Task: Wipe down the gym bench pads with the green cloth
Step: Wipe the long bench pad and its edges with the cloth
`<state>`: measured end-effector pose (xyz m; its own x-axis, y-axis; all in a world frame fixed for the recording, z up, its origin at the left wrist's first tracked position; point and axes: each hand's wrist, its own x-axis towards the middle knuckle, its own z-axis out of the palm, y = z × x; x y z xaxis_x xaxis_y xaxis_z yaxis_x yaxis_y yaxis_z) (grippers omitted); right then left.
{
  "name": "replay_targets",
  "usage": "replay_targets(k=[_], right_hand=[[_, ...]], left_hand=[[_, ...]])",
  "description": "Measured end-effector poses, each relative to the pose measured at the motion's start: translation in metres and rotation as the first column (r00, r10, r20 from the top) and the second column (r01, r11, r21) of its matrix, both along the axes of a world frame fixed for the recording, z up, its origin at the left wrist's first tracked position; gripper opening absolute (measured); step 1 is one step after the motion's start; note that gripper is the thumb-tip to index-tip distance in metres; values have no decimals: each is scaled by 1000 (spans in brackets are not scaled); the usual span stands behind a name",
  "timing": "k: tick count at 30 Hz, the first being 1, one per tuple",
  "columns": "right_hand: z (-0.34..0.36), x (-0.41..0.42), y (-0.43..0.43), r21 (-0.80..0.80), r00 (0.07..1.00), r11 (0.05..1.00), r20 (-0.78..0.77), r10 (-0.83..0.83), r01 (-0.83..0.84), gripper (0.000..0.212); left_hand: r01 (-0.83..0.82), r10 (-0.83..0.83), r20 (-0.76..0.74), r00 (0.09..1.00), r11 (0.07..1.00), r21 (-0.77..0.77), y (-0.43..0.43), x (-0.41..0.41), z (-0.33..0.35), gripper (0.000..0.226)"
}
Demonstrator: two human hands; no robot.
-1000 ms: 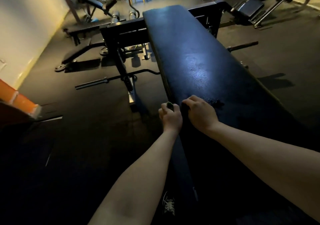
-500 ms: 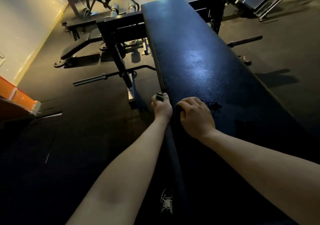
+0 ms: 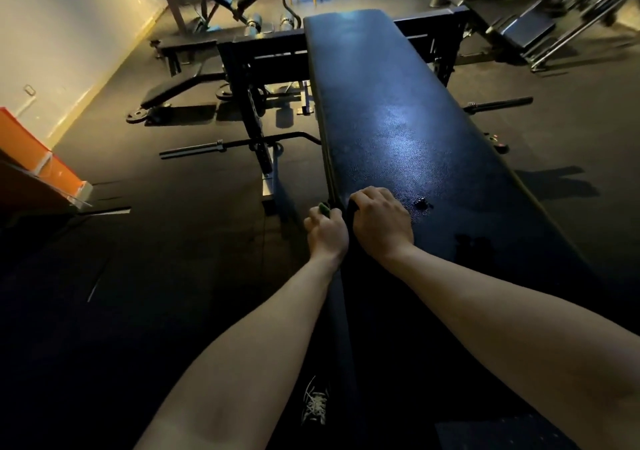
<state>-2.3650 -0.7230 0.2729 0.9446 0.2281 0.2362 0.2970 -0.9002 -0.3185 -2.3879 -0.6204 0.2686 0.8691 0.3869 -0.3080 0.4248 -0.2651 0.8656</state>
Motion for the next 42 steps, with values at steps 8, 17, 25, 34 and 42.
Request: replay_targets(k=[8, 17, 25, 34, 42], right_hand=[[-3, -19, -10, -86, 999, 996, -13, 38, -39, 41], [-4, -12, -9, 105, 1000, 994, -18, 15, -13, 35], [-7, -9, -8, 184, 999, 983, 10, -32, 30, 37], [-1, -18, -9, 220, 995, 970, -10, -103, 103, 24], [2, -26, -9, 74, 998, 995, -20, -67, 69, 30]], left_hand=[[52, -45, 100, 994, 996, -68, 1, -70, -7, 21], [-56, 56, 201, 978, 998, -5, 13, 33, 16, 37], [129, -143, 48, 989, 969, 213, 1, 51, 4, 37], [148, -165, 50, 985, 960, 238, -5, -19, 10, 29], [67, -90, 140, 986, 985, 161, -6, -72, 2, 18]])
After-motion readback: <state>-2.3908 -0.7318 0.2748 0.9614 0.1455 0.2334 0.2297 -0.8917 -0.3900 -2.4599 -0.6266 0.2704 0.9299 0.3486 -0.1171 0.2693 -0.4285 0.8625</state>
